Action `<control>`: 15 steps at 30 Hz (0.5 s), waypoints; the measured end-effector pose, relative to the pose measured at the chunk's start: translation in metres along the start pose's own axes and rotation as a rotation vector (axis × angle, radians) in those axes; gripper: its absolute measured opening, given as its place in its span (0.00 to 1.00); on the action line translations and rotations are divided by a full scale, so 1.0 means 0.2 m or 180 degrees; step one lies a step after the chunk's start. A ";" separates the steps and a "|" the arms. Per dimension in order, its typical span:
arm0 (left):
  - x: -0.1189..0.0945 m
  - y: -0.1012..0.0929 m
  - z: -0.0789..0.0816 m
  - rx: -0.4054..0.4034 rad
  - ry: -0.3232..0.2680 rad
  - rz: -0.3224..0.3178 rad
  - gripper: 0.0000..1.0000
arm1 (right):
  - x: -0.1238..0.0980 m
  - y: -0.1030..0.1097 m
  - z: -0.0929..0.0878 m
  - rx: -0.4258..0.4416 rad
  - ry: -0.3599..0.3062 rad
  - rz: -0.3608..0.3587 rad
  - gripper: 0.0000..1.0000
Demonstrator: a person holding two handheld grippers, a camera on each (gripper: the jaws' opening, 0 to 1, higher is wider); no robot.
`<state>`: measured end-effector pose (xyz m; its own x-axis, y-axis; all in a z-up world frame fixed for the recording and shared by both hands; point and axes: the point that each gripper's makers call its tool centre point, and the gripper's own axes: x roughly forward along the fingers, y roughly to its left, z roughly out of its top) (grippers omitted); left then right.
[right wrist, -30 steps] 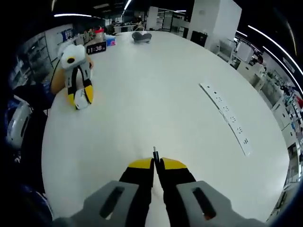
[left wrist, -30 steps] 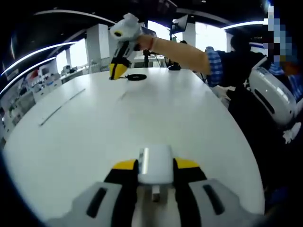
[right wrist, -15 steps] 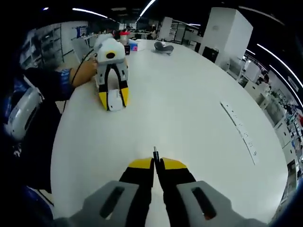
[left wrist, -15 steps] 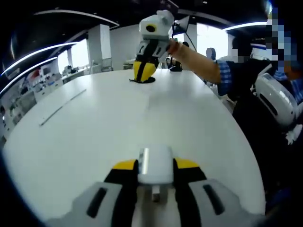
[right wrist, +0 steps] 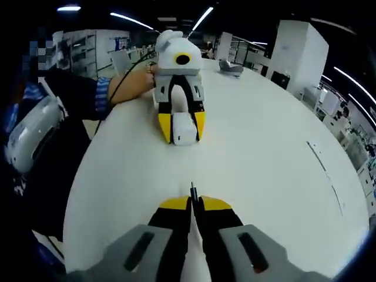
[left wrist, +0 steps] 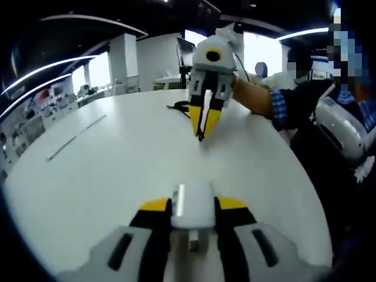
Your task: Plug the desk Type‑C cable into the charger adapter.
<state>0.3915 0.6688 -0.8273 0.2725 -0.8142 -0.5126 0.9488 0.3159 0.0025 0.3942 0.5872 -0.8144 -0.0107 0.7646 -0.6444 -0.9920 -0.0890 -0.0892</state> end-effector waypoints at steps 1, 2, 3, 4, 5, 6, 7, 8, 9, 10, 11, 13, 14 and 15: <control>0.00 0.00 0.00 0.0003 -0.0012 -0.0007 0.28 | 0.00 0.00 0.00 0.0001 -0.0009 -0.0013 0.05; 0.01 -0.01 0.01 0.0010 -0.0032 -0.0019 0.28 | 0.01 -0.01 0.01 0.0002 -0.0027 -0.0034 0.05; 0.01 -0.01 0.01 0.0015 -0.0060 -0.0032 0.28 | 0.02 -0.02 0.02 0.0010 -0.0064 -0.0069 0.05; 0.02 -0.01 0.02 0.0010 -0.0076 -0.0044 0.28 | 0.02 -0.02 0.02 0.0008 -0.0094 -0.0077 0.05; 0.02 -0.02 0.02 0.0012 -0.0088 -0.0050 0.28 | 0.03 -0.02 0.03 0.0009 -0.0116 -0.0074 0.05; 0.03 -0.03 0.03 0.0023 -0.0102 -0.0057 0.28 | 0.04 0.00 0.04 0.0024 -0.0141 -0.0019 0.05; 0.03 -0.03 0.03 0.0026 -0.0109 -0.0062 0.28 | 0.05 0.01 0.04 0.0026 -0.0141 0.0025 0.05; 0.04 -0.04 0.03 0.0029 -0.0124 -0.0085 0.28 | 0.06 0.02 0.04 0.0013 -0.0137 0.0047 0.05; 0.05 -0.05 0.04 0.0032 -0.0140 -0.0109 0.28 | 0.07 0.03 0.04 0.0001 -0.0133 0.0070 0.05; 0.06 -0.07 0.05 0.0043 -0.0166 -0.0150 0.28 | 0.08 0.04 0.04 -0.0017 -0.0122 0.0072 0.05; 0.06 -0.08 0.06 0.0054 -0.0180 -0.0174 0.28 | 0.09 0.05 0.04 -0.0036 -0.0113 0.0081 0.05; 0.08 -0.09 0.07 0.0069 -0.0200 -0.0202 0.28 | 0.09 0.07 0.05 -0.0059 -0.0129 0.0103 0.05; 0.08 -0.10 0.08 0.0078 -0.0208 -0.0214 0.28 | 0.09 0.07 0.06 -0.0072 -0.0145 0.0119 0.05; 0.09 -0.11 0.08 0.0088 -0.0216 -0.0227 0.28 | 0.10 0.08 0.07 -0.0086 -0.0161 0.0135 0.05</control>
<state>0.3779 0.6390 -0.8225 0.2134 -0.8655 -0.4531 0.9699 0.2433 -0.0079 0.3755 0.6096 -0.8179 -0.0598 0.7911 -0.6088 -0.9868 -0.1387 -0.0834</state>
